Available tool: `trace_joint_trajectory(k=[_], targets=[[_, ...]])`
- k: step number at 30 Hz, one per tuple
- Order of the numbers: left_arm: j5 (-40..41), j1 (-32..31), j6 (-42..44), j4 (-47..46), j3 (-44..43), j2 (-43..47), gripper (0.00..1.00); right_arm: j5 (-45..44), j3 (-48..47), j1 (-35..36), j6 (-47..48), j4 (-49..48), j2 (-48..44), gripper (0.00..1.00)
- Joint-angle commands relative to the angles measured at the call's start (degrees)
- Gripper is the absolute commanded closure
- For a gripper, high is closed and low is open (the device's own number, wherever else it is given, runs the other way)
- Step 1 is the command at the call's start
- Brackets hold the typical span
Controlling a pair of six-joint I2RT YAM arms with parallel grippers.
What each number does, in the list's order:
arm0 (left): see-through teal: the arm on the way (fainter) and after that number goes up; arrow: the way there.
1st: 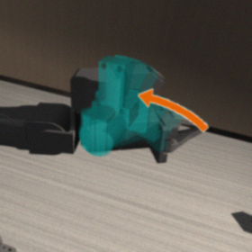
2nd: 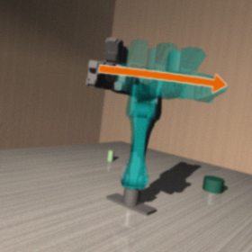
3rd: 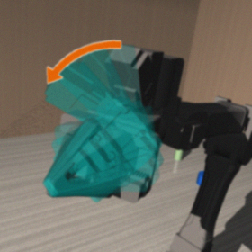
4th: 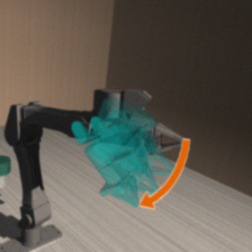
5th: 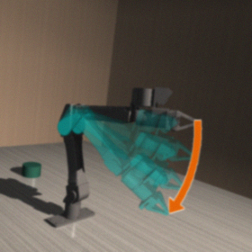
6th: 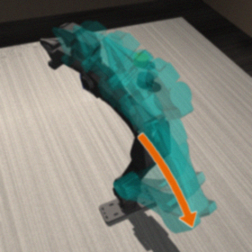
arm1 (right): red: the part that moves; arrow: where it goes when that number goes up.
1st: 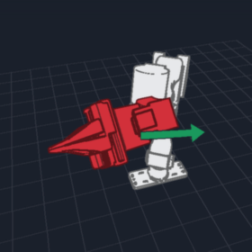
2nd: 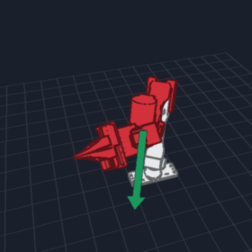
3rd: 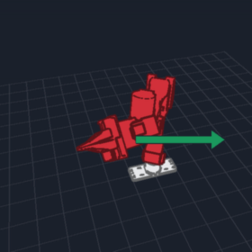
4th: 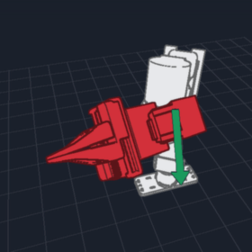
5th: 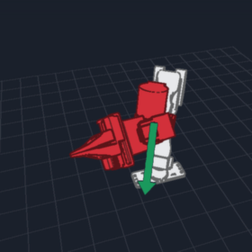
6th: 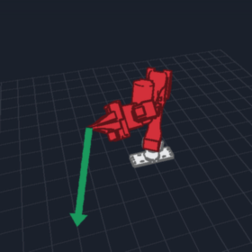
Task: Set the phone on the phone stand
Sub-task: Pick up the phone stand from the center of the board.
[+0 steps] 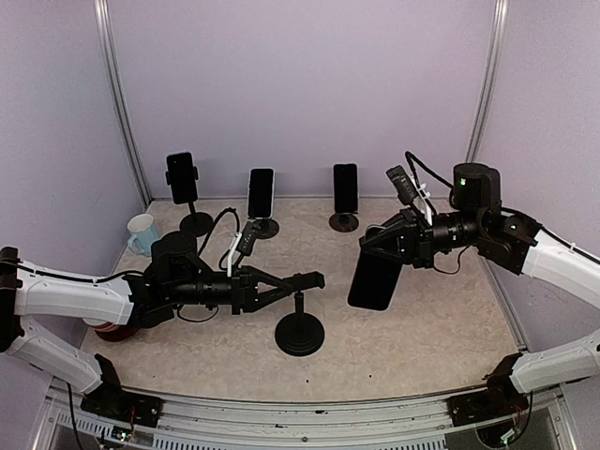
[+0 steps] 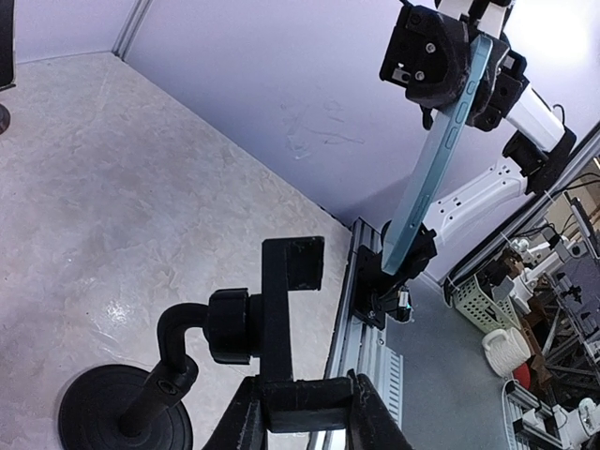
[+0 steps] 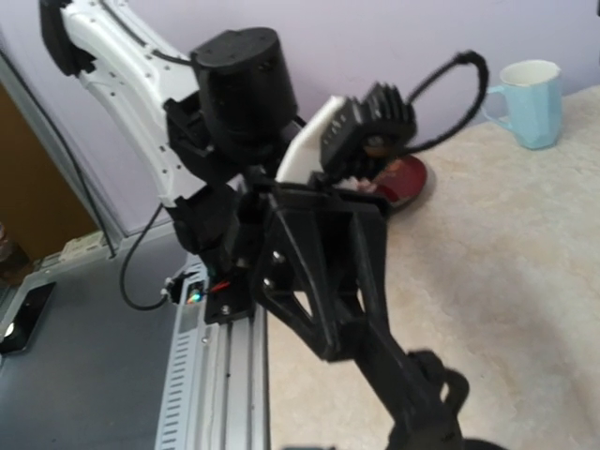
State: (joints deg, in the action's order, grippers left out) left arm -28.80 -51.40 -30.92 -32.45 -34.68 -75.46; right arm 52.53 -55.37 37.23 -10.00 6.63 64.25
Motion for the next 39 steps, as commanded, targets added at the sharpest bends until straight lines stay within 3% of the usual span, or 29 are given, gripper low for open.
trace_joint_trajectory(k=[1,9,23,29,36,39], targets=[[-4.8,-0.2,1.4,-0.5,-3.2,-0.1,1.0,5.4,-4.3,1.6,0.8,-3.0,1.2,1.0],[-11.2,0.4,6.2,7.3,-11.4,-3.0,1.0,11.2,-10.2,6.1,2.1,-4.5,7.2,1.0],[-19.4,1.2,14.0,6.8,-17.0,-5.1,1.0,19.6,-17.0,12.9,-3.5,-14.0,17.1,1.0],[-21.5,3.0,11.7,4.0,-18.5,-5.4,1.0,20.8,-18.7,13.0,-4.7,-15.6,19.1,1.0],[-20.5,2.1,17.5,15.7,-26.6,-6.4,1.0,18.9,-21.3,13.0,-1.5,-11.3,18.9,1.0],[-21.4,1.7,18.1,16.2,-27.5,-7.7,1.0,18.6,-22.0,12.9,-1.3,-11.0,18.7,1.0]])
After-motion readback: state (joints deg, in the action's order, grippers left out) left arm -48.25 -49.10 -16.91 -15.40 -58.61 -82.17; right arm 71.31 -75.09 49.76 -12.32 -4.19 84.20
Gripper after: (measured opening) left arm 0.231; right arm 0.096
